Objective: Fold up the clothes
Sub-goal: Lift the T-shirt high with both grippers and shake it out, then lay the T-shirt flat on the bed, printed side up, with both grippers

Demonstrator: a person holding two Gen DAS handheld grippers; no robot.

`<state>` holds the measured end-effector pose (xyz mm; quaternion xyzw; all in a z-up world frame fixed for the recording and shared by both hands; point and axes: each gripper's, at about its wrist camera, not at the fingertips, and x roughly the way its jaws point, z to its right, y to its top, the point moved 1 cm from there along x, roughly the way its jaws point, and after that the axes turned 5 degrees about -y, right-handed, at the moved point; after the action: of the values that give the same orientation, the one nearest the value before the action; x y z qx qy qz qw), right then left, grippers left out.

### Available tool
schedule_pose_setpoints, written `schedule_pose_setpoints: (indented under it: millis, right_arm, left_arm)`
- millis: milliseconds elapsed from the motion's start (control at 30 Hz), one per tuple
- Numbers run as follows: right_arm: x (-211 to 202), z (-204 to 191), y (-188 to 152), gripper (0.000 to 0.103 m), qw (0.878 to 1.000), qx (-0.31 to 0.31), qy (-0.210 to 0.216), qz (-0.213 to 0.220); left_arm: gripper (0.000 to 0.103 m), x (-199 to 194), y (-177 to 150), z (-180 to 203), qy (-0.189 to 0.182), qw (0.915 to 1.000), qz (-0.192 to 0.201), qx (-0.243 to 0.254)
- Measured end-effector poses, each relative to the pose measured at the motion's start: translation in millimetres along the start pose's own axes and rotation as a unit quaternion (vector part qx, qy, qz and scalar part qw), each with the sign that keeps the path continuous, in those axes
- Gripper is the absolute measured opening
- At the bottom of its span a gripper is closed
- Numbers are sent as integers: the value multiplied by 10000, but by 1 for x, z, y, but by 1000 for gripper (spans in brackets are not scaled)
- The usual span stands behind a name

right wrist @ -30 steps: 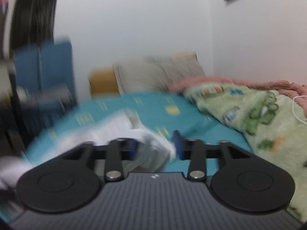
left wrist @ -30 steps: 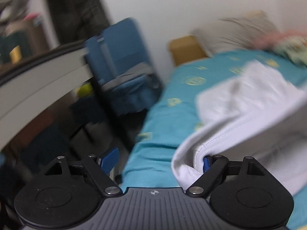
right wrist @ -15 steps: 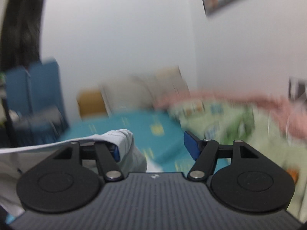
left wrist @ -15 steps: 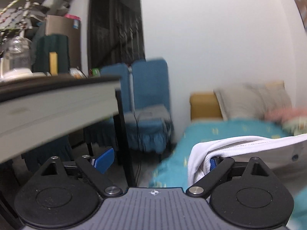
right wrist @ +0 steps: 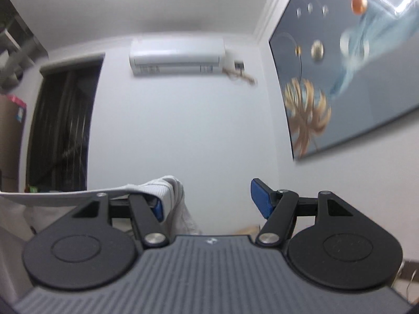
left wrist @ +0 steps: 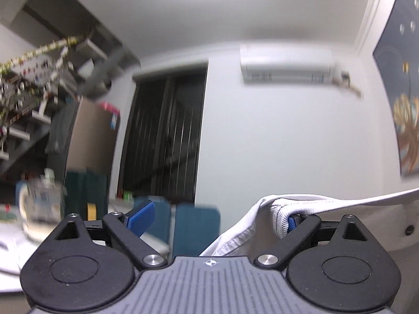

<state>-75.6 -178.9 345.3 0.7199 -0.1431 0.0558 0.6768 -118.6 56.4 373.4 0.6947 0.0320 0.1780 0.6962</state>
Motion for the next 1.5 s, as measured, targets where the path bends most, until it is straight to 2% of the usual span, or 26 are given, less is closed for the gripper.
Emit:
schedule_pose_setpoints:
  millis: [167, 300, 433, 600, 733, 867, 967, 1067, 1167, 1267, 1400, 1433, 1500]
  right_arm:
    - [-37, 11, 77, 67, 9993, 29, -53, 366]
    - [-52, 17, 94, 68, 9996, 116, -79, 249]
    - [-53, 19, 76, 68, 9998, 140, -39, -106]
    - [-22, 14, 21, 68, 9973, -107, -71, -718]
    - [28, 10, -41, 68, 9901, -292, -127, -1364]
    - [101, 3, -116, 68, 9780, -512, -185, -2013]
    - [161, -2, -166, 67, 9719, -475, -210, -2295]
    - [224, -13, -212, 67, 9703, -474, -329, -2349]
    - [283, -24, -268, 67, 9677, -525, -400, -2432]
    - [345, -31, -345, 67, 9622, -631, -428, -2614]
    - [412, -31, -467, 66, 9449, -581, -326, -3205]
    - [424, -31, -497, 66, 9380, -570, -274, -3407]
    - [439, -31, -548, 66, 9200, -639, -103, -3866]
  left_arm:
    - [96, -52, 85, 5, -94, 9990, 435, -21]
    - [97, -78, 118, 12, -173, 9987, 475, 22]
    - [97, -43, 70, 10, -300, 9995, -20, 10]
    - [97, 2, 10, 7, -457, 9969, -645, -6]
    - [97, 69, -60, 21, -536, 9913, -1197, 94]
    - [97, 144, -131, 42, -544, 9834, -1714, 258]
    - [97, 201, -174, 66, -369, 9851, -1617, 451]
    - [97, 267, -214, 95, -132, 9872, -1463, 628]
    - [97, 342, -274, 122, 17, 9843, -1667, 581]
    - [97, 417, -358, 147, -50, 9783, -2017, 479]
    - [97, 497, -493, 167, -314, 9555, -2898, 448]
    - [97, 513, -525, 172, -413, 9463, -3173, 470]
    - [94, 537, -575, 177, -674, 9214, -3783, 584]
